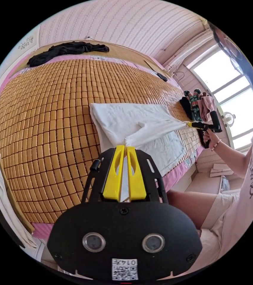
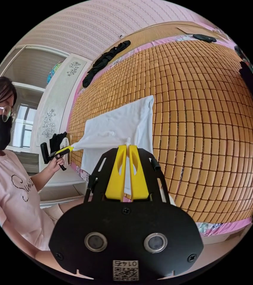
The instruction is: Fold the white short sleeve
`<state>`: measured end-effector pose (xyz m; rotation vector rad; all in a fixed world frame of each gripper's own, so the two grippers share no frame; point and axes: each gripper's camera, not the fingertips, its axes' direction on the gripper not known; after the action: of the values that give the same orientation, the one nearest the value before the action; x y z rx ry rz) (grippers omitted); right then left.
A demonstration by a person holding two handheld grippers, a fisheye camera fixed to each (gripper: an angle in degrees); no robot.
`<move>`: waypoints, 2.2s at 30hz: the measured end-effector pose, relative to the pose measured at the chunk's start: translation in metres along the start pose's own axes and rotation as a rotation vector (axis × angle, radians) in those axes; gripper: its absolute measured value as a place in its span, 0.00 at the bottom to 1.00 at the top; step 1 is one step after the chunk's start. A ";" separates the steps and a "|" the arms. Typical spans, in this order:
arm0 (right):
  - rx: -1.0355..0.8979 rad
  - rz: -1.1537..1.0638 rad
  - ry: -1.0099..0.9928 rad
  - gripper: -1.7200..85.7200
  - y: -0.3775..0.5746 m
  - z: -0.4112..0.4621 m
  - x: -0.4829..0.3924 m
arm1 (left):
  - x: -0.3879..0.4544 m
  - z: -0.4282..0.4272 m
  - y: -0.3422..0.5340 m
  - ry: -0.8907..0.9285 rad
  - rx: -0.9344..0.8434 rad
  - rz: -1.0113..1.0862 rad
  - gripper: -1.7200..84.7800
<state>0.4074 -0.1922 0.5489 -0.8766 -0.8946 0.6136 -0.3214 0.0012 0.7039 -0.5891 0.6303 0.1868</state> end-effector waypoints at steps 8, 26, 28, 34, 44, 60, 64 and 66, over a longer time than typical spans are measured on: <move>-0.098 0.145 0.010 0.05 0.026 0.067 0.045 | -0.013 0.053 0.034 -0.021 -0.119 -0.175 0.05; -0.118 -0.137 0.034 0.09 -0.028 0.177 -0.026 | 0.091 0.118 -0.060 0.003 -0.110 0.015 0.09; -0.117 -0.160 -0.051 0.05 -0.024 0.180 -0.021 | 0.102 0.130 -0.058 -0.040 -0.150 0.060 0.04; -0.216 -0.272 -0.171 0.03 0.015 0.171 -0.016 | 0.122 0.102 -0.031 0.046 -0.166 0.146 0.01; -0.493 -0.335 -0.078 0.03 0.055 0.195 -0.025 | 0.148 0.103 0.053 0.087 -0.414 0.141 0.01; -0.561 -0.423 0.229 0.02 0.052 0.277 -0.075 | 0.217 0.173 0.056 0.021 -0.328 0.305 0.01; -0.650 -0.487 0.274 0.02 0.042 0.282 -0.091 | 0.230 0.170 0.056 -0.035 -0.367 0.320 0.01; -0.649 -0.509 0.289 0.02 0.030 0.276 -0.097 | 0.236 0.160 0.056 -0.054 -0.334 0.345 0.01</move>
<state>0.1186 -0.1448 0.5759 -1.2150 -1.0141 -0.2653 -0.0723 0.1358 0.6402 -0.7913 0.6499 0.6384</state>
